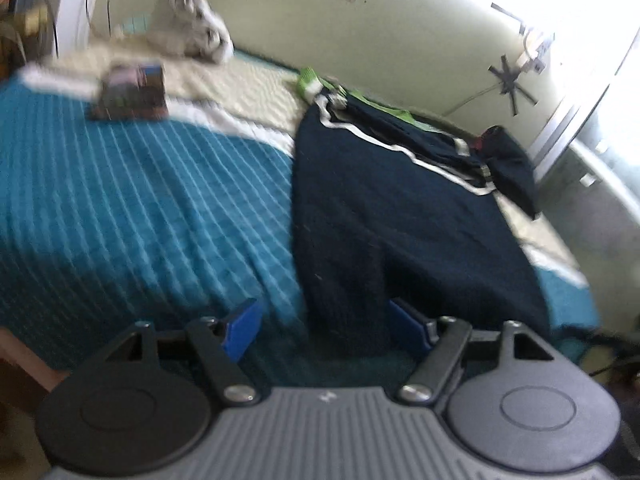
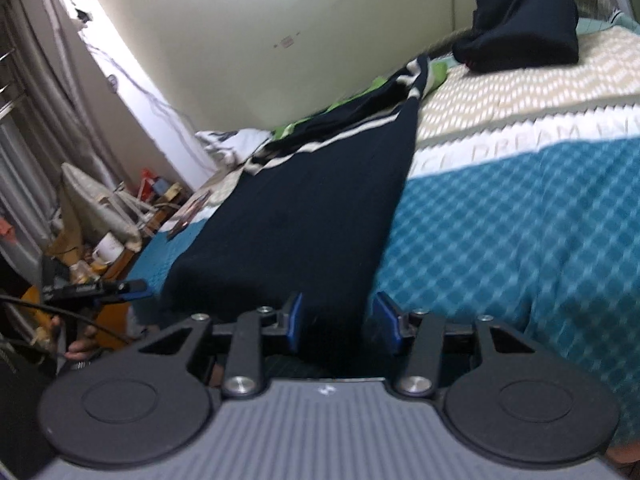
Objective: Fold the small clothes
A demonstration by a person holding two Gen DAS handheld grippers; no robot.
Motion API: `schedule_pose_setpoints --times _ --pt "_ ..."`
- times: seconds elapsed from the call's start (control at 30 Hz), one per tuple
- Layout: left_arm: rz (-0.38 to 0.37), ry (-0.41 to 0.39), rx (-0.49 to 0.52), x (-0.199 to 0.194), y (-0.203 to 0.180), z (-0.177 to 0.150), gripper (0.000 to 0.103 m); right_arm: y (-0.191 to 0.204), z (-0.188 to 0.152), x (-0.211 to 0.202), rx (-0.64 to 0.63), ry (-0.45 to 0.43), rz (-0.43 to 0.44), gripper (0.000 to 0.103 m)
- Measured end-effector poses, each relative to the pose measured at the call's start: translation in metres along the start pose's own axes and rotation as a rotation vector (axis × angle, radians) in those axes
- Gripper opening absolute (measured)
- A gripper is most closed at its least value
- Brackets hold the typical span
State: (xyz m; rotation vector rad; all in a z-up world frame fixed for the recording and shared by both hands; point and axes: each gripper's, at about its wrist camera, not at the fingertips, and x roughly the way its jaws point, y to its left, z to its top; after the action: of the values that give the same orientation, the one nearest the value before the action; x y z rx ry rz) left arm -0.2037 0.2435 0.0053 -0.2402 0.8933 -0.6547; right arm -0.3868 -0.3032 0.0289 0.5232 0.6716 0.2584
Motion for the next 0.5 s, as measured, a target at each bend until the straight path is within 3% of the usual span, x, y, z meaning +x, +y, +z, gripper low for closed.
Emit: schedule_pose_setpoints --times 0.07,0.13,0.2,0.23,0.3,0.33,0.4,0.5 --pt "-0.043 0.018 -0.06 0.008 0.006 -0.002 0.073 -0.001 -0.006 -0.001 0.004 -0.006 -0.004 0.063" --pt "-0.064 0.052 -0.117 0.022 0.01 -0.004 0.069 -0.004 -0.009 0.002 0.022 -0.005 0.006 0.063" --pt "-0.086 0.094 -0.14 0.035 0.009 -0.005 0.037 -0.006 -0.009 0.009 0.027 0.011 0.02 0.062" --pt "-0.095 0.119 -0.145 0.039 0.008 -0.006 0.015 -0.005 -0.009 0.015 0.023 0.021 0.024 0.06" --pt "-0.109 0.122 -0.152 0.04 0.008 -0.004 0.014 -0.005 -0.008 0.026 0.024 0.045 0.043 0.043" --pt "-0.121 0.114 -0.155 0.037 0.008 -0.002 0.014 -0.005 -0.006 0.031 0.025 0.053 0.047 0.039" --pt "-0.157 0.091 -0.175 0.026 0.011 0.002 0.013 -0.004 -0.005 0.037 0.011 0.078 0.048 0.014" --pt "-0.212 0.032 -0.205 0.006 0.015 0.011 0.013 -0.002 0.001 0.028 0.008 0.065 0.132 0.013"
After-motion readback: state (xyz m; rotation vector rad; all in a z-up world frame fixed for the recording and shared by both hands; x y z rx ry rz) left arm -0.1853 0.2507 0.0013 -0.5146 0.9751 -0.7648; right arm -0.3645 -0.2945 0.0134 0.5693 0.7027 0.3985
